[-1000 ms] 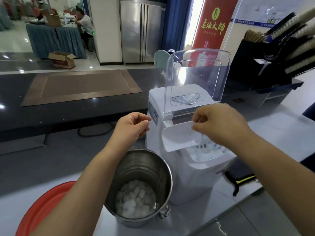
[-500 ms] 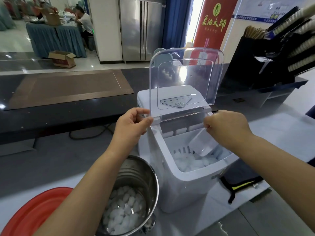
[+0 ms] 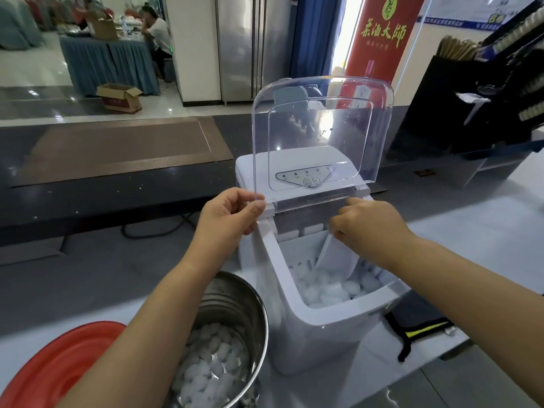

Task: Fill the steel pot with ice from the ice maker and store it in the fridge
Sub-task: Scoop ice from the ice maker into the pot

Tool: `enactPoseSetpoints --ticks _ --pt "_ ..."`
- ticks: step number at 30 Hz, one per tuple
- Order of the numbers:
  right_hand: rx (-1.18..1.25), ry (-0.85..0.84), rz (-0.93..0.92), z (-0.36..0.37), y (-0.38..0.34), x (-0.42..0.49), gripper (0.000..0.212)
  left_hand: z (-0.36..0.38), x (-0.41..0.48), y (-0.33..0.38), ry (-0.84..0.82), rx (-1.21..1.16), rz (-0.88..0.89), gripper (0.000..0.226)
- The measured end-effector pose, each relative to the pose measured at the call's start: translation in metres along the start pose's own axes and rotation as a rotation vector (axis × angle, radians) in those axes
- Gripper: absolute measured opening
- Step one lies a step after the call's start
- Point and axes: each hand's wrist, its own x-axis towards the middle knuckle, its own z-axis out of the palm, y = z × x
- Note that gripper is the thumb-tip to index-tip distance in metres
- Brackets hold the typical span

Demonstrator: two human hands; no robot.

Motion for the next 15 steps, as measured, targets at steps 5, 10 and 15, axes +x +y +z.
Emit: enactPoseSetpoints --ticks 5,10,15 --pt "0.087 -0.060 0.104 -0.005 -0.004 0.003 0.009 0.000 0.000 -0.001 -0.003 0.015 -0.001 0.011" --pt "0.206 -0.186 0.169 0.003 -0.008 0.002 0.012 0.002 0.001 -0.002 0.003 0.014 -0.002 0.010" --pt "0.266 -0.212 0.166 0.002 -0.005 0.005 0.010 0.002 0.001 0.000 0.009 0.026 -0.003 0.008"
